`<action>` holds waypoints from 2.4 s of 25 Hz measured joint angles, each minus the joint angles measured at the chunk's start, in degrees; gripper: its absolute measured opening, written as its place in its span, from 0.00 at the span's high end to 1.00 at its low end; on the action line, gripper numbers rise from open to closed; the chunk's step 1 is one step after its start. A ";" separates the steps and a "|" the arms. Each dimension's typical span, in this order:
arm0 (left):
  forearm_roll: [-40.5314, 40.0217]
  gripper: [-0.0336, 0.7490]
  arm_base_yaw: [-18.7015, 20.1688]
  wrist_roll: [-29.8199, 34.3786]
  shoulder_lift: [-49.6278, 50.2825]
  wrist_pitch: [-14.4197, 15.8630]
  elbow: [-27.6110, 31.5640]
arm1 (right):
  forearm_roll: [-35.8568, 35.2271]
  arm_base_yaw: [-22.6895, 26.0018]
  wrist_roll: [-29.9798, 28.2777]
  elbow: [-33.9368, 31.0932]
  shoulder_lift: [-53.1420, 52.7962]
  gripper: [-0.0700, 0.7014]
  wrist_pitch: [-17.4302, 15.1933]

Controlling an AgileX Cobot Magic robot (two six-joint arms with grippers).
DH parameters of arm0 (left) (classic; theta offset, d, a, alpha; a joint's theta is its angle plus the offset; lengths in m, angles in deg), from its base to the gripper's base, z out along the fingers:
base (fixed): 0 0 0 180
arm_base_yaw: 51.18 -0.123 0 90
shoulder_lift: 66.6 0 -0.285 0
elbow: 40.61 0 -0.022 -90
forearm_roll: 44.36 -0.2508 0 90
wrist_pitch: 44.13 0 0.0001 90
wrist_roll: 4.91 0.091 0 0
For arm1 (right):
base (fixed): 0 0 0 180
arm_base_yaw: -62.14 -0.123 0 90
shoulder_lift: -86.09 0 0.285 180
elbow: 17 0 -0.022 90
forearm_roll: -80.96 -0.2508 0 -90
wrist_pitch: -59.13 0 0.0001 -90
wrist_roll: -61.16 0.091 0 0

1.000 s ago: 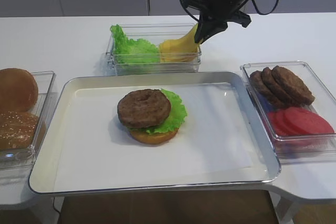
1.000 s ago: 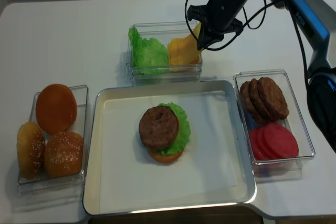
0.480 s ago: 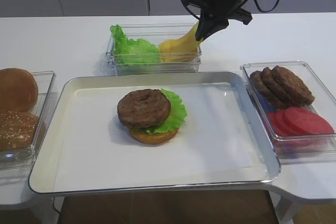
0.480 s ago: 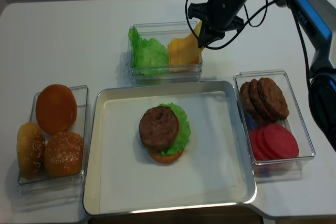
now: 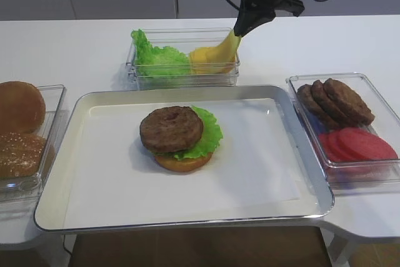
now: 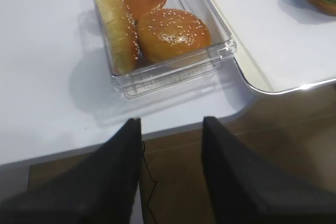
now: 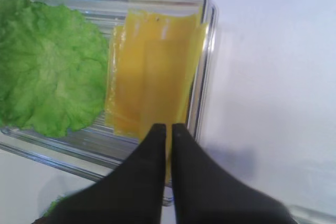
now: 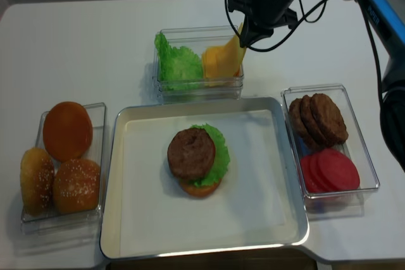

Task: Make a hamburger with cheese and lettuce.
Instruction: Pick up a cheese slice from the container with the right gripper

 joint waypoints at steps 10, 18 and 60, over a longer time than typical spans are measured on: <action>0.00 0.59 0.00 0.00 0.00 0.00 0.00 | 1.19 0.10 -0.09 0.00 -1.07 0.86 -0.10; 0.00 0.59 0.00 0.00 0.00 0.00 0.00 | 3.25 0.10 0.02 0.00 -1.07 0.60 2.90; 0.00 0.59 0.00 0.00 0.00 0.00 0.00 | 1.54 0.10 -2.45 0.00 3.33 0.63 10.29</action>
